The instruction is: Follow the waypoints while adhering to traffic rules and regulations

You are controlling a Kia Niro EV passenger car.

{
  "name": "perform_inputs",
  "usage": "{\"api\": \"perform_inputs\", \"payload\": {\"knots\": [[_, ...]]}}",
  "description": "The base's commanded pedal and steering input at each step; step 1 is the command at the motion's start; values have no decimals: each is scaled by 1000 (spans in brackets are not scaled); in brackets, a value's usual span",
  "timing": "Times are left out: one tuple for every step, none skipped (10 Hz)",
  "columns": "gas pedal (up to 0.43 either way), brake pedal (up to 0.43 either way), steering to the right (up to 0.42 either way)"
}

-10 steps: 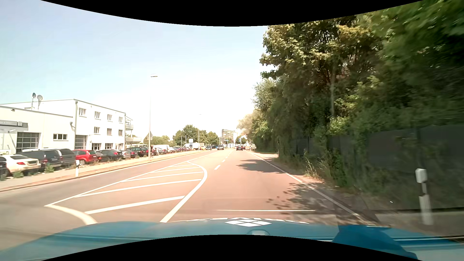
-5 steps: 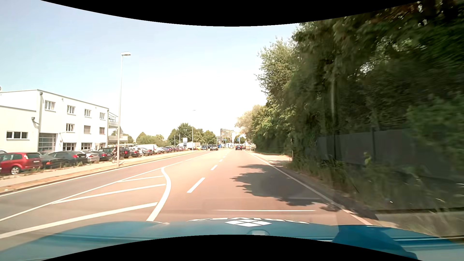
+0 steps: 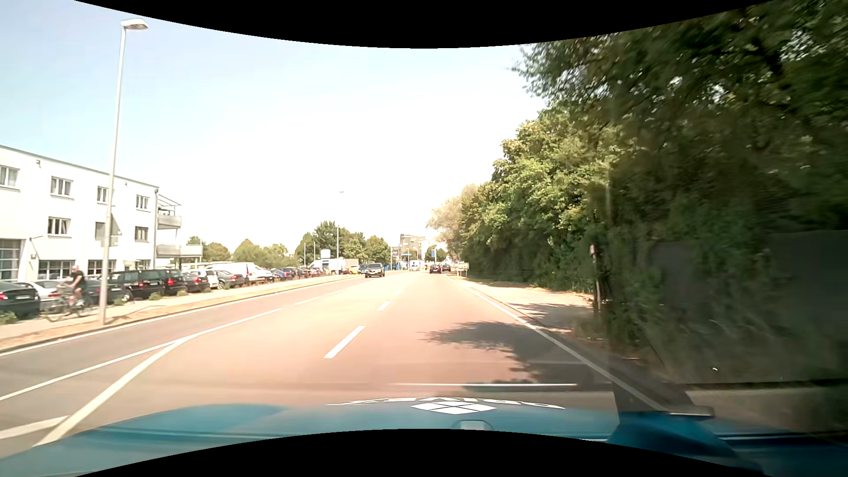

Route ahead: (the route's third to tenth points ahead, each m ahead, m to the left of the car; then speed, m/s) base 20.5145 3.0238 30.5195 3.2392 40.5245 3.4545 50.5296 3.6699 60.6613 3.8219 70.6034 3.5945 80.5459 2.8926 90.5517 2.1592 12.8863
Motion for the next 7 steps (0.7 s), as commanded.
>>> {"api": "perform_inputs", "payload": {"knots": [[197,0,1],[197,0,1],[197,0,-1],[197,0,-3],[197,0,-7],[197,0,-9],[197,0,-9]]}}
